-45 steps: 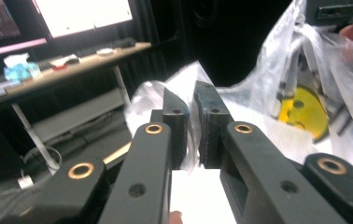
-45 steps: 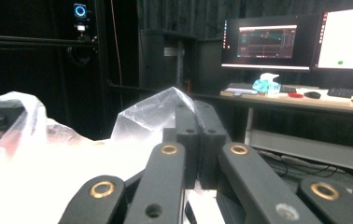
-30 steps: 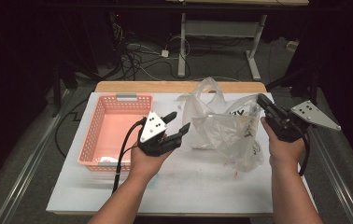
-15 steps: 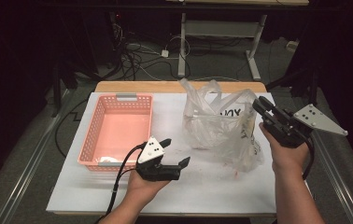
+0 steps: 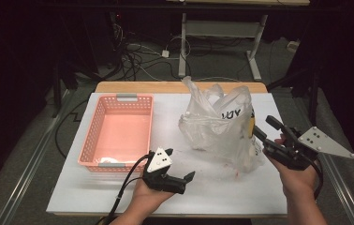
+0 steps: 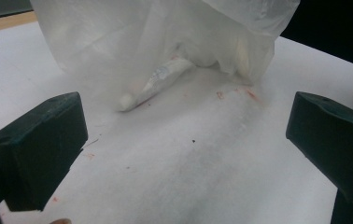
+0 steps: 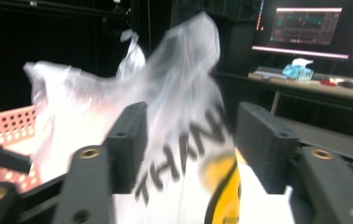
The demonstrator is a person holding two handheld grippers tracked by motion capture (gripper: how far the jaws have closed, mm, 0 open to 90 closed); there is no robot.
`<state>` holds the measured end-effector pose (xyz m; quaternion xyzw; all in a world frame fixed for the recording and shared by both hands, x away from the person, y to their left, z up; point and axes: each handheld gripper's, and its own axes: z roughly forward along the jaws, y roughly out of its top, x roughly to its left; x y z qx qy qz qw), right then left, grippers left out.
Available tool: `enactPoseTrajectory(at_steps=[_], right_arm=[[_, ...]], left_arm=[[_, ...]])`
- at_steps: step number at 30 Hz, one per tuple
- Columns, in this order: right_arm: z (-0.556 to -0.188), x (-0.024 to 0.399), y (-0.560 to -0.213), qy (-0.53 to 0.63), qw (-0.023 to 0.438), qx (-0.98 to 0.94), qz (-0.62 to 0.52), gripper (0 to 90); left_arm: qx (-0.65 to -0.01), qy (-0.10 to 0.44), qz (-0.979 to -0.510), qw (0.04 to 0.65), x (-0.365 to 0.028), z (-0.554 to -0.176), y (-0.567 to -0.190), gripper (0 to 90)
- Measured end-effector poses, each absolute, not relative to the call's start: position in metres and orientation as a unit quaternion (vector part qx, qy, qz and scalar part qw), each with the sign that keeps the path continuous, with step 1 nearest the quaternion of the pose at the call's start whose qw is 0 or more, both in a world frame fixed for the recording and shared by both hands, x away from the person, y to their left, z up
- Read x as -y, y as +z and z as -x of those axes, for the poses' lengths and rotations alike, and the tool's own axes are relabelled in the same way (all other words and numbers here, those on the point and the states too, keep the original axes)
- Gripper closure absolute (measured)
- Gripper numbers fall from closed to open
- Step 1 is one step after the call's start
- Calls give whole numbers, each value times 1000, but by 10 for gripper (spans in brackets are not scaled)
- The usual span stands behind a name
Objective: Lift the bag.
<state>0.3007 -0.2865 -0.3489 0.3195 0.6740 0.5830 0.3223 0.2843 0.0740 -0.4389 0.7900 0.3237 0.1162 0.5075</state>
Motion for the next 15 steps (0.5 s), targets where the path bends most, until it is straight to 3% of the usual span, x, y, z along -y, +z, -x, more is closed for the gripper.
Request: enactPoseTrajectory(at_steps=[15], right_arm=[[-295, 293, -423, 528, 272, -717, -365, 30]], left_arm=[[-324, 128, -791, 503, -70, -284, -451, 0]])
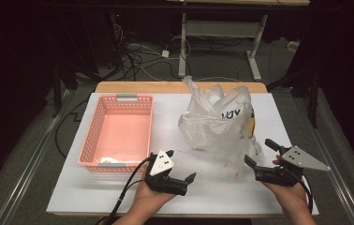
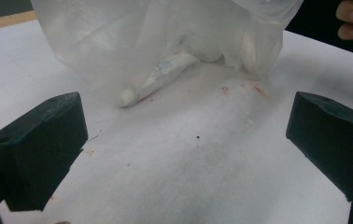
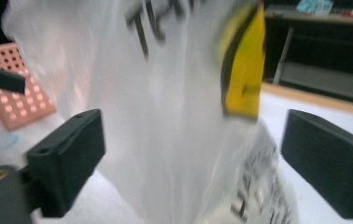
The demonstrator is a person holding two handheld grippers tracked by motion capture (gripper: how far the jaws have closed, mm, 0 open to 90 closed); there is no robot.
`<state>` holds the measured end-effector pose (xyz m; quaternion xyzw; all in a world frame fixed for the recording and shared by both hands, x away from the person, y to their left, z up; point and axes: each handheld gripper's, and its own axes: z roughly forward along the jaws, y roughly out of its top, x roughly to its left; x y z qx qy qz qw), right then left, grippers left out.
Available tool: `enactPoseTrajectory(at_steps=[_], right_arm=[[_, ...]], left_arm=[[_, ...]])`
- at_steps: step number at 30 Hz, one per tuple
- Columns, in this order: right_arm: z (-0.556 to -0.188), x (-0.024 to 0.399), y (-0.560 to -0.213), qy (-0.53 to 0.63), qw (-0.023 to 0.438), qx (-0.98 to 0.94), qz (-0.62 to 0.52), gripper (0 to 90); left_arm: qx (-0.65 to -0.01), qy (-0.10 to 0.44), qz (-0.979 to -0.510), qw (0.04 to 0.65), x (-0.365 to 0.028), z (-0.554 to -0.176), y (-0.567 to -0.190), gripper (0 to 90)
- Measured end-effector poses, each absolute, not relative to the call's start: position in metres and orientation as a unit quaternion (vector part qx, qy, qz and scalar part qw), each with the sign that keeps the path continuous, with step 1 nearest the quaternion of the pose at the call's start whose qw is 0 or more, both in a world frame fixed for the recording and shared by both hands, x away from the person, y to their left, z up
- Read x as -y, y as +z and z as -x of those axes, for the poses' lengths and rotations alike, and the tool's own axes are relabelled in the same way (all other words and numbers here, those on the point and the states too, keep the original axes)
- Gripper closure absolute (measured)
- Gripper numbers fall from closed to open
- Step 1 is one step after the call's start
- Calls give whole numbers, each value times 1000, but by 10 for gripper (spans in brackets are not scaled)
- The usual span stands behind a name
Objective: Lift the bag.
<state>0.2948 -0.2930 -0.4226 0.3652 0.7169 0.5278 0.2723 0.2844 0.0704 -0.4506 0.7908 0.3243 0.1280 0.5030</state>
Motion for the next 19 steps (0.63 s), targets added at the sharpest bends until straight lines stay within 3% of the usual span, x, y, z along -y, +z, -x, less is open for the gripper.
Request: enactPoseTrajectory(at_steps=[8, 19], right_arm=[[-294, 297, -452, 513, 257, -728, -375, 0], [-295, 300, -453, 518, 257, -723, -378, 0]], left_arm=[[-323, 129, -792, 501, -75, -283, -459, 0], [-331, 121, -785, 510, -77, -284, -465, 0]])
